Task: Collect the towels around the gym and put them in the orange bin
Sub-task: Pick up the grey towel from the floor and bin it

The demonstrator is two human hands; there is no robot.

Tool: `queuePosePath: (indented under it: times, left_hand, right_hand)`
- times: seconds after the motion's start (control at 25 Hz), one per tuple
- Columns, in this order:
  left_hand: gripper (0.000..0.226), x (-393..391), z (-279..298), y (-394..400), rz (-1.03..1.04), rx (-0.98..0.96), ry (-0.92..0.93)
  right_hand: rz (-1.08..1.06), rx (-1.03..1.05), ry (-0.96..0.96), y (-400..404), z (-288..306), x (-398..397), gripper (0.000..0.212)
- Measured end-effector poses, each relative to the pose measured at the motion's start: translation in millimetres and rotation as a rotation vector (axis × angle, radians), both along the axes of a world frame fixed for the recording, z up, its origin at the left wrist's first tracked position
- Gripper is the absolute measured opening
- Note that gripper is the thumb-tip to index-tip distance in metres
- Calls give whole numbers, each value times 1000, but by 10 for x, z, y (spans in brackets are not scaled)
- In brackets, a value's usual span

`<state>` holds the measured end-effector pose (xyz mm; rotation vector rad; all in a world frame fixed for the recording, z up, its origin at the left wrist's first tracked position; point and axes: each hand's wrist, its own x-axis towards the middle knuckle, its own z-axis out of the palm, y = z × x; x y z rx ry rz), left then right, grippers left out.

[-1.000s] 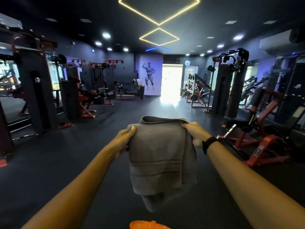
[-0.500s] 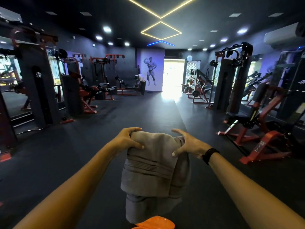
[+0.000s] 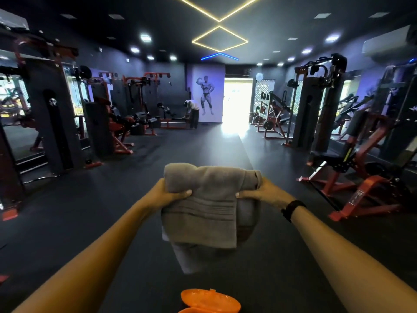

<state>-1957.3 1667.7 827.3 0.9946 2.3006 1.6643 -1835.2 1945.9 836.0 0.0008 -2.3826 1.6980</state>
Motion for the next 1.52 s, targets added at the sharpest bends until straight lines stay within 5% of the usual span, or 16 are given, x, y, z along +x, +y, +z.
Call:
queuePosePath:
  times: [0.12, 0.24, 0.4, 0.48, 0.6, 0.72, 0.84, 1.0, 1.12, 1.28, 1.52]
  left_hand:
    - [43, 47, -26, 17, 58, 65, -189]
    - [70, 78, -183, -3, -107, -180, -277]
    - [46, 169, -420, -26, -134, 51, -567]
    - [56, 216, -507, -35, -210, 0, -582]
    - [78, 168, -439, -37, -226, 260, -643]
    - [44, 160, -275, -19, -290, 311, -714]
    - [44, 153, -179, -44, -277, 222, -563]
    - [60, 12, 19, -87, -235, 415, -445]
    - [32, -48, 44, -85, -133, 304, -505]
    - [26, 98, -62, -164, -90, 81, -395]
    - [19, 69, -111, -287, -152, 467, -737]
  right_hand:
    - [-136, -293, 35, -113, -50, -59, 34]
    - [-202, -238, -82, -151, -145, -101, 36]
    - [16, -394, -196, -84, -176, 79, 36]
    - [179, -199, -344, -104, -235, 183, 39]
    - [26, -210, -219, -37, -206, 103, 37]
    - [72, -372, -162, -22, -103, 67, 60]
    - [68, -233, -74, -73, -137, 49, 85]
    - [-31, -239, 166, -96, 53, 51, 59]
    - [-66, 70, 64, -155, 39, 39, 19]
    - [-105, -74, 64, -81, -122, 44, 27]
    - [-34, -457, -146, -103, -218, 109, 27]
